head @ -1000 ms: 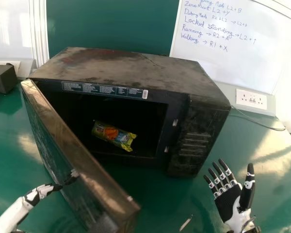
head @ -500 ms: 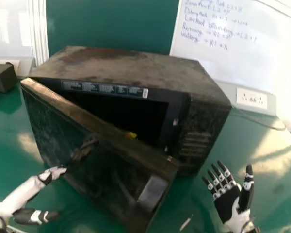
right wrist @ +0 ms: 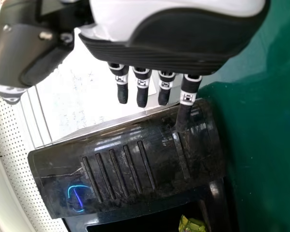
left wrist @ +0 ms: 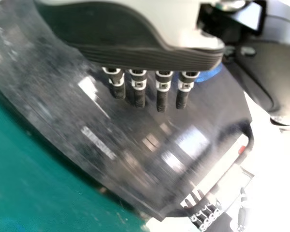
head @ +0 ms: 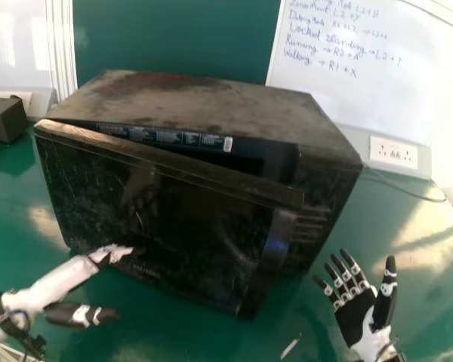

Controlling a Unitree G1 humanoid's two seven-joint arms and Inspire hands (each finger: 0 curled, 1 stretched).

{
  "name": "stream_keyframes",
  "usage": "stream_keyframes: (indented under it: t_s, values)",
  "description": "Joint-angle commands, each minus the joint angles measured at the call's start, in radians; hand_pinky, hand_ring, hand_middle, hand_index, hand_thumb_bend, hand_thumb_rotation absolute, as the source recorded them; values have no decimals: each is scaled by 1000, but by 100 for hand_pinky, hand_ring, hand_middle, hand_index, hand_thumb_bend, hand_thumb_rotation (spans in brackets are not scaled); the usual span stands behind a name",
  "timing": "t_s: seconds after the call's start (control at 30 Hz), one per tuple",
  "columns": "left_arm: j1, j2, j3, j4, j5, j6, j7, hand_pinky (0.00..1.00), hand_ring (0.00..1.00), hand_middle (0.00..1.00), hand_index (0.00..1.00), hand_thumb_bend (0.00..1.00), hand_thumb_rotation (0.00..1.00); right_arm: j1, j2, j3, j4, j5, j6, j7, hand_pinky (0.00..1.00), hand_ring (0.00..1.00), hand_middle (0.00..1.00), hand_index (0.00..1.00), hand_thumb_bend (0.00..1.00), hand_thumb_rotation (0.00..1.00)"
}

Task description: Put biscuit inside oven

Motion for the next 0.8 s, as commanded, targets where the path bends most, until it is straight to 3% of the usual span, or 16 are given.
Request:
stream_keyframes:
  t_s: [0.0,0.13,0.6,0.77]
  values:
    - [-31,11,-24,5,-21,25,-22,100,100,100,100,90,90,4,6,-4,-8,1,0,0,89,100,100,100,98,100]
    - [-62,3,-44,-15,-31,72,-39,100,100,100,100,91,91,6,5,-4,-7,-2,-3,4,92,100,100,100,91,100]
    - [-100,-15,-73,-165,-76,219,-72,100,100,100,100,91,90,12,15,-2,-3,0,-6,14,91,100,100,100,41,100]
    - [-101,-18,-79,-206,-82,258,-83,100,100,100,100,91,91,18,13,4,-5,-15,-16,21,93,100,100,100,33,100]
